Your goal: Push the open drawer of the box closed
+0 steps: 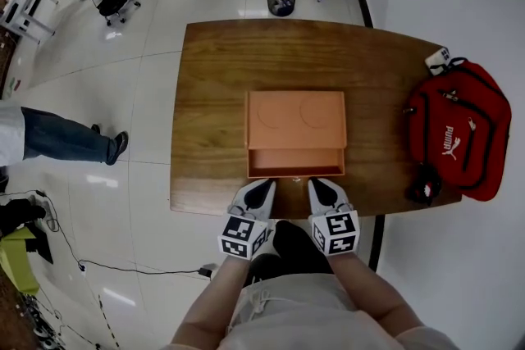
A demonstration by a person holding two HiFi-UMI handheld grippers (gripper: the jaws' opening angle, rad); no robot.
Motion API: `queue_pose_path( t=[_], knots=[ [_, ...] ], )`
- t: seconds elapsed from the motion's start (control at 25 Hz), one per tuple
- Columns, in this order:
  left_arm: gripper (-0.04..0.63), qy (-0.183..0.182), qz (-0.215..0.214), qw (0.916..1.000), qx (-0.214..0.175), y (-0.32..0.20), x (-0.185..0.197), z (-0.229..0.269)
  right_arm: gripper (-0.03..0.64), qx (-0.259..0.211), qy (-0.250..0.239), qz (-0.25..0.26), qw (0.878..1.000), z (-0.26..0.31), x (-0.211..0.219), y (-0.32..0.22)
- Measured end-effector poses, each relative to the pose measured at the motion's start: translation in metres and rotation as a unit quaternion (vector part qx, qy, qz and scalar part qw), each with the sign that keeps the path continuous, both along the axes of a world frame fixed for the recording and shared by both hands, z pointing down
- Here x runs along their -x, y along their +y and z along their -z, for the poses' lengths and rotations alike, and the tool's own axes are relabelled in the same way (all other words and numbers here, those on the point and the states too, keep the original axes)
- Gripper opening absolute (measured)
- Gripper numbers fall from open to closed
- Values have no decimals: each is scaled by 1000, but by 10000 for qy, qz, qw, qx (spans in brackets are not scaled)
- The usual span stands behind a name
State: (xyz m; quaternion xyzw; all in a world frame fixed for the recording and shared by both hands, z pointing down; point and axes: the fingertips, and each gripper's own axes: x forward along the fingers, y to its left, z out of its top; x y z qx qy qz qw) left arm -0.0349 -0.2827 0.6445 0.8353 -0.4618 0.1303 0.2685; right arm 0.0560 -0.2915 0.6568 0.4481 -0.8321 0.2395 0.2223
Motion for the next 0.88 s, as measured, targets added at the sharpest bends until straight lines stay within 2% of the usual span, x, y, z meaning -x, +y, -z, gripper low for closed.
queue_pose_path(
  t=[0.88],
  knots=[
    [6,71,119,9999,-44,-66,6,-3,8,-45,-10,49,10000,1,8,-65]
  ],
)
